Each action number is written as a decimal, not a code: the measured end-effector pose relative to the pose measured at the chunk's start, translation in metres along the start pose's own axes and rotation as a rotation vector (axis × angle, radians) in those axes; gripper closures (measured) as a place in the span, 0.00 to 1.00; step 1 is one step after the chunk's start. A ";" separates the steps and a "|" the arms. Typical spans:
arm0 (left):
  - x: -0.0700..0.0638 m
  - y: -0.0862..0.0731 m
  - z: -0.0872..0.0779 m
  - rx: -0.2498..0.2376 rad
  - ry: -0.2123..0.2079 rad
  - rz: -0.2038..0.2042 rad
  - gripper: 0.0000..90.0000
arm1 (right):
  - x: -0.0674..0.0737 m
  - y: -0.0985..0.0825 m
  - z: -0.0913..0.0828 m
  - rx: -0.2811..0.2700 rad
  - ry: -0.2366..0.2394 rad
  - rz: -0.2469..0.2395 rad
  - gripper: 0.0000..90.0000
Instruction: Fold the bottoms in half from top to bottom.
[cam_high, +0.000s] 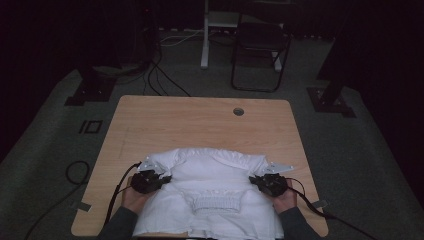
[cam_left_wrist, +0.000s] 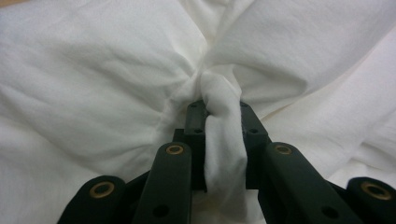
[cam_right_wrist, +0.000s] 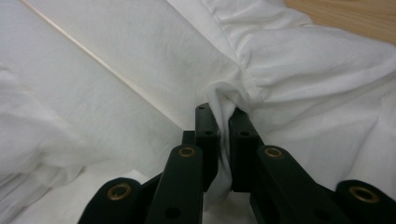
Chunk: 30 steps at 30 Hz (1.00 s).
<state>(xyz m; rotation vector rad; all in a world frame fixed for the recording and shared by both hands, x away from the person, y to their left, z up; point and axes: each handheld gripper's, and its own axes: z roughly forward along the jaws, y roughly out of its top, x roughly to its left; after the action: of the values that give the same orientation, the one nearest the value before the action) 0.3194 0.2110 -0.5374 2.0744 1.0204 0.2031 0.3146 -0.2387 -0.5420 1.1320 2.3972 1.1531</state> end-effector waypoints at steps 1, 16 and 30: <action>0.001 0.001 0.001 -0.002 0.001 0.000 0.88 | 0.000 0.001 0.001 0.004 -0.011 -0.004 0.94; 0.023 0.031 0.030 -0.033 0.056 -0.018 0.88 | -0.028 0.028 0.026 -0.002 -0.123 0.016 0.93; 0.028 0.042 0.040 -0.088 0.124 -0.068 0.89 | -0.035 0.034 0.038 -0.050 -0.169 0.072 0.94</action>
<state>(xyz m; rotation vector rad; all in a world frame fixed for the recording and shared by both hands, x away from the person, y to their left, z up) 0.3810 0.1926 -0.5396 1.9642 1.1346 0.3395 0.3763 -0.2302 -0.5453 1.2554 2.2059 1.0866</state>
